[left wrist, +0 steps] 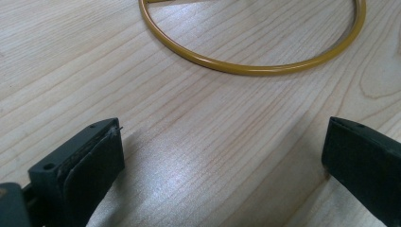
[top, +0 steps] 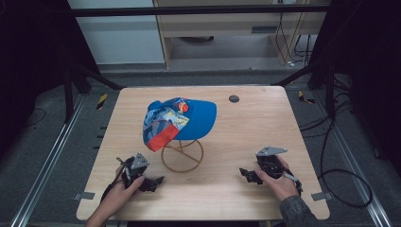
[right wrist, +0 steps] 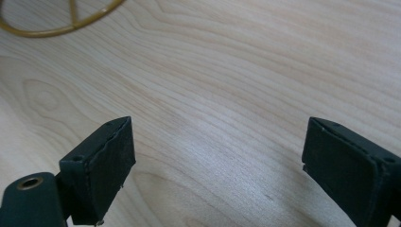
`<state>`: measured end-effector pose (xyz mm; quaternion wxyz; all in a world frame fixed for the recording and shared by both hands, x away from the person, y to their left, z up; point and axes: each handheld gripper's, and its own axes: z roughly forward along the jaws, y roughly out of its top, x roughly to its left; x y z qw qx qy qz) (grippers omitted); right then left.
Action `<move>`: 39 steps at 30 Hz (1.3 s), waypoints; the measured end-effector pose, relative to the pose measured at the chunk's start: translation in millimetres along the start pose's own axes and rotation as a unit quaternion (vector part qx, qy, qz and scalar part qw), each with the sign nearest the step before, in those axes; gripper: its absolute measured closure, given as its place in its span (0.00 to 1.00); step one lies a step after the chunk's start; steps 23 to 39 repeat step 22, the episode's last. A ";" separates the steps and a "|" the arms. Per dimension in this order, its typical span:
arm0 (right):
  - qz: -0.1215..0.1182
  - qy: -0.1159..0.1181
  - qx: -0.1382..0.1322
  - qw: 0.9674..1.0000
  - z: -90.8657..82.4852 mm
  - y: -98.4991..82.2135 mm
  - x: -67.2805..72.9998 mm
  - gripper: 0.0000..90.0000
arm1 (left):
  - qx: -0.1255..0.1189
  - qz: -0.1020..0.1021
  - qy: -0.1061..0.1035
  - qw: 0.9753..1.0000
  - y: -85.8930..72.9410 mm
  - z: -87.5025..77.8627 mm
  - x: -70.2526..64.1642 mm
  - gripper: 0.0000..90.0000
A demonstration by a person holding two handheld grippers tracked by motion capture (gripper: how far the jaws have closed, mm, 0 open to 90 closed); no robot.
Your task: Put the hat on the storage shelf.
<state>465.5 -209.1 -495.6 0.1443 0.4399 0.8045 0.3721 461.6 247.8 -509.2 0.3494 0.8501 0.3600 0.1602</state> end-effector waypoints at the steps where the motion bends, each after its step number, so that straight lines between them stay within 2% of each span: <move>1: 0.004 -0.004 0.003 1.000 1.9 -1.4 0.3 0.11 | 0.000 0.000 0.000 1.000 0.0 0.0 0.0 0.00; 10: 0.001 -0.026 0.001 1.000 12.0 -6.0 4.6 0.10 | 0.000 0.000 0.000 1.000 0.0 0.0 0.0 0.00; 15: -0.021 -0.051 -0.004 0.998 16.0 -8.9 11.1 0.07 | 0.000 0.000 0.000 1.000 0.0 0.0 0.0 0.00; 21: -0.012 -0.063 -0.004 0.998 15.0 -10.4 14.4 0.07 | 0.000 0.000 0.000 1.000 0.1 0.0 0.1 0.00; 39: -0.010 -0.064 -0.004 0.998 15.1 -10.4 14.7 0.07 | 0.000 0.000 -0.001 1.000 0.1 0.0 0.2 0.00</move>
